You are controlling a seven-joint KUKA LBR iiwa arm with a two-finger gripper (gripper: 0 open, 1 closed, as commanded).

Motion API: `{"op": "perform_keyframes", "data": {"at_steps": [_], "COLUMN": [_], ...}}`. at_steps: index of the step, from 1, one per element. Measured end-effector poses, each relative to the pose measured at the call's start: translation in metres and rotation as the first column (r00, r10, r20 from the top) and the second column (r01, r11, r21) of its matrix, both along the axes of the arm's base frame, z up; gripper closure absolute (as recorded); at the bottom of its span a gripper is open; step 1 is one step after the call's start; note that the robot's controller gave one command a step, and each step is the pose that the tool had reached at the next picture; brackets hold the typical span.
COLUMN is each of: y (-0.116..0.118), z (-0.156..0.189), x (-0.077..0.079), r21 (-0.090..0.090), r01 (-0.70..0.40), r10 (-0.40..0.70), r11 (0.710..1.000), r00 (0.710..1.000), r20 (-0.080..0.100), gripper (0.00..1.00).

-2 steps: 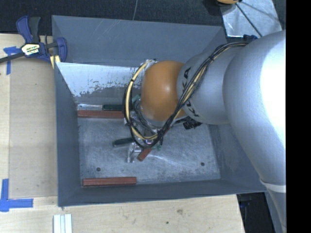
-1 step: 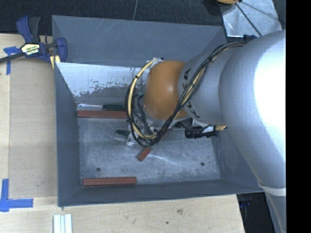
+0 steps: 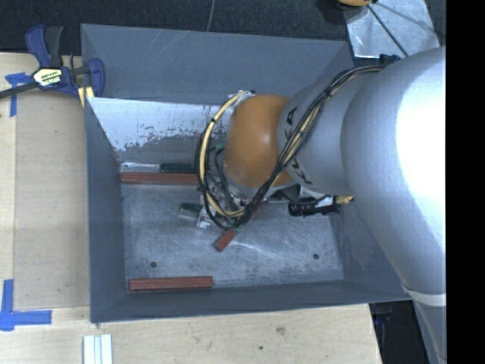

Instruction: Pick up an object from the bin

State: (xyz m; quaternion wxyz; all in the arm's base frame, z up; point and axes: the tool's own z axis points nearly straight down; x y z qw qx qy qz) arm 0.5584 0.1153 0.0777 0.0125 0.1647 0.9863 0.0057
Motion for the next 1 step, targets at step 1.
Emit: {"op": "perform_keyframes", "data": {"at_steps": [1], "y": [-0.0004], "z": [0.003], "x": [-0.0016], "r21": [-0.002], "r01": [0.0], "r10": [0.0], "r11": [1.0], "r00": [1.0], "r20": [-0.008], "gripper": [1.0]}}
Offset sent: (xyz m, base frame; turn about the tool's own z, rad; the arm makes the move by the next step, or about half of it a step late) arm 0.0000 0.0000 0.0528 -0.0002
